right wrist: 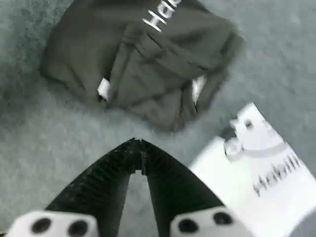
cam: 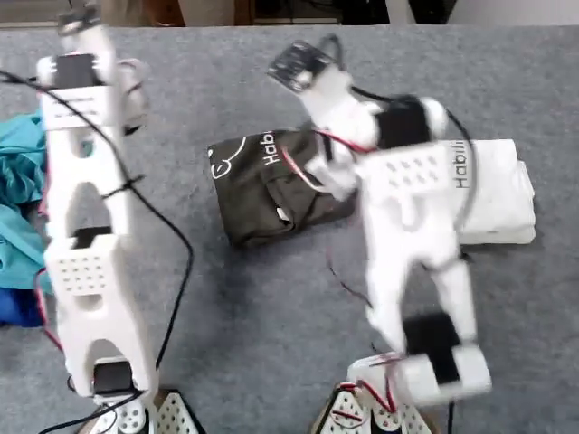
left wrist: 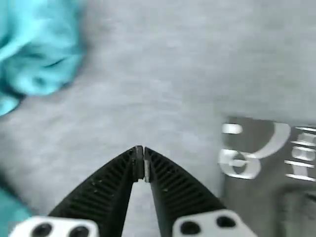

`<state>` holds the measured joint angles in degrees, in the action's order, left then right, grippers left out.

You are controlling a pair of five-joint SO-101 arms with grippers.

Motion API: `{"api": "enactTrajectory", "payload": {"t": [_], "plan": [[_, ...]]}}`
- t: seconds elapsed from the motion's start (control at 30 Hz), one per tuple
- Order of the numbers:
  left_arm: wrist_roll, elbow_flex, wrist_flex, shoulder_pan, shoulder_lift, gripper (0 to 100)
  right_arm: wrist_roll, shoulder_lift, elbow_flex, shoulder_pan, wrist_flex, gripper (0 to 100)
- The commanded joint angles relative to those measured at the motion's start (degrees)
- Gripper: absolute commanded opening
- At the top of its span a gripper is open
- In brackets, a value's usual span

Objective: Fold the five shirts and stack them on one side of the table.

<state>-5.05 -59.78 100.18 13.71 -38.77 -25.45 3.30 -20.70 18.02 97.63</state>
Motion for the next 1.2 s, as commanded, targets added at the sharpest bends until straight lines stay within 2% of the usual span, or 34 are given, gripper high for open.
{"api": "enactTrajectory", "payload": {"t": [0.0,0.13,0.33,0.47,0.57,0.63,0.8,1.17], "plan": [[2.3,6.6,0.7,7.2,4.3,2,0.6,14.0,-13.5,3.0,0.4,0.3],[2.5,18.4,-1.9,9.8,5.0,2,0.6,28.1,-29.3,5.8,0.4,0.3],[0.9,44.0,-21.1,7.3,6.2,2,0.6,44.3,-48.9,10.5,0.4,0.3],[1.1,53.8,-26.3,4.6,13.8,2,0.6,52.3,-54.9,11.2,0.4,0.3],[2.4,63.7,-38.1,3.6,17.5,2,0.6,56.1,-56.5,11.1,1.8,0.3],[2.6,68.7,-43.2,1.8,19.4,2,0.6,57.3,-56.7,11.1,3.3,0.3],[2.6,73.5,-44.3,-1.9,25.0,2,0.6,57.0,-56.9,8.0,4.7,0.3],[2.6,74.8,-46.3,-1.7,25.5,2,0.5,48.5,-44.1,2.5,4.7,0.3]]}}
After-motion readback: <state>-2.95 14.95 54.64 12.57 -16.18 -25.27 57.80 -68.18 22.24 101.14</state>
